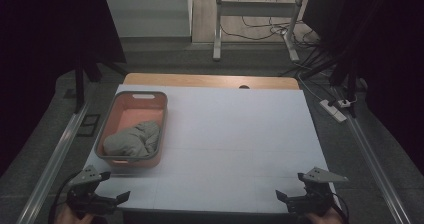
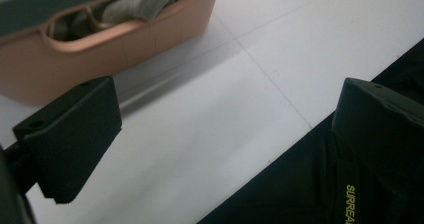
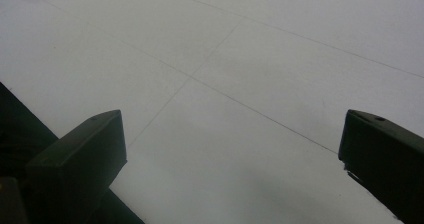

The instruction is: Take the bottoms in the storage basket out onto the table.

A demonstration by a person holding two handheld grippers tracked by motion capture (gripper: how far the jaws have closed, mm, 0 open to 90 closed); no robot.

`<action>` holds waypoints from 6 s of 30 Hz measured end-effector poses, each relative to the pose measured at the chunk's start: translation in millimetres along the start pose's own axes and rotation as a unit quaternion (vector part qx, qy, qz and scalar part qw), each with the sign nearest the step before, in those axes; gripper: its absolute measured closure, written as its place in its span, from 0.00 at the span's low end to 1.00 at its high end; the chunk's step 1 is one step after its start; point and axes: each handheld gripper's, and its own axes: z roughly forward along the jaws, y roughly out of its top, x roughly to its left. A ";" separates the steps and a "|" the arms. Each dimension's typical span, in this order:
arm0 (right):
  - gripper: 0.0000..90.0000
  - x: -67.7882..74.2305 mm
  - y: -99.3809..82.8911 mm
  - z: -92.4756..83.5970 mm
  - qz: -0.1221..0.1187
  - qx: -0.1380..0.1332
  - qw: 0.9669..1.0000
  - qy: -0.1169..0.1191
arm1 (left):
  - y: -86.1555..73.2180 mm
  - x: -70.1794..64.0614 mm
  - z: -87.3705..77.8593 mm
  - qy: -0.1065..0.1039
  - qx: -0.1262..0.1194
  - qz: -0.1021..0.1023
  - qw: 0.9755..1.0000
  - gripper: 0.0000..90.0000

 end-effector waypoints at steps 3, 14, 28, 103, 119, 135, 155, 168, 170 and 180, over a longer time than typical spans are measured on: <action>0.00 0.3 0.2 0.1 -0.002 0.003 1.000 0.000 | 1.4 0.1 0.1 -0.010 -0.005 0.004 1.000 0.00; 0.00 1.4 0.3 0.9 -0.007 0.007 1.000 0.000 | 8.8 -0.4 -1.6 -0.010 -0.007 0.013 1.000 0.00; 0.00 2.2 0.5 1.8 -0.010 0.010 1.000 -0.002 | 15.6 -1.1 -4.0 -0.012 -0.018 0.027 0.999 0.00; 0.00 4.6 1.5 5.8 -0.025 0.031 0.999 0.004 | 87.4 42.9 6.5 0.044 0.056 0.039 0.997 0.00; 0.00 4.7 1.6 6.4 -0.029 0.034 0.999 0.005 | 105.7 60.5 21.6 0.038 0.091 0.044 0.994 0.00; 0.00 5.1 1.7 7.1 -0.031 0.037 0.999 0.007 | 126.3 78.7 45.9 0.026 0.132 0.045 0.990 0.00; 0.00 5.0 1.8 7.8 -0.033 0.040 0.999 0.007 | 142.7 94.4 89.0 0.026 0.206 0.030 0.978 0.00; 0.00 6.2 1.7 8.2 -0.036 0.040 0.998 0.006 | 146.2 98.5 112.0 0.001 0.281 0.025 0.959 0.00; 0.00 6.2 1.8 8.1 -0.037 0.041 0.998 0.006 | 146.6 97.9 116.2 0.001 0.289 0.030 0.957 0.00; 0.00 6.7 1.7 8.5 -0.038 0.041 0.998 0.006 | 145.1 95.9 120.9 -0.003 0.296 0.039 0.954 0.21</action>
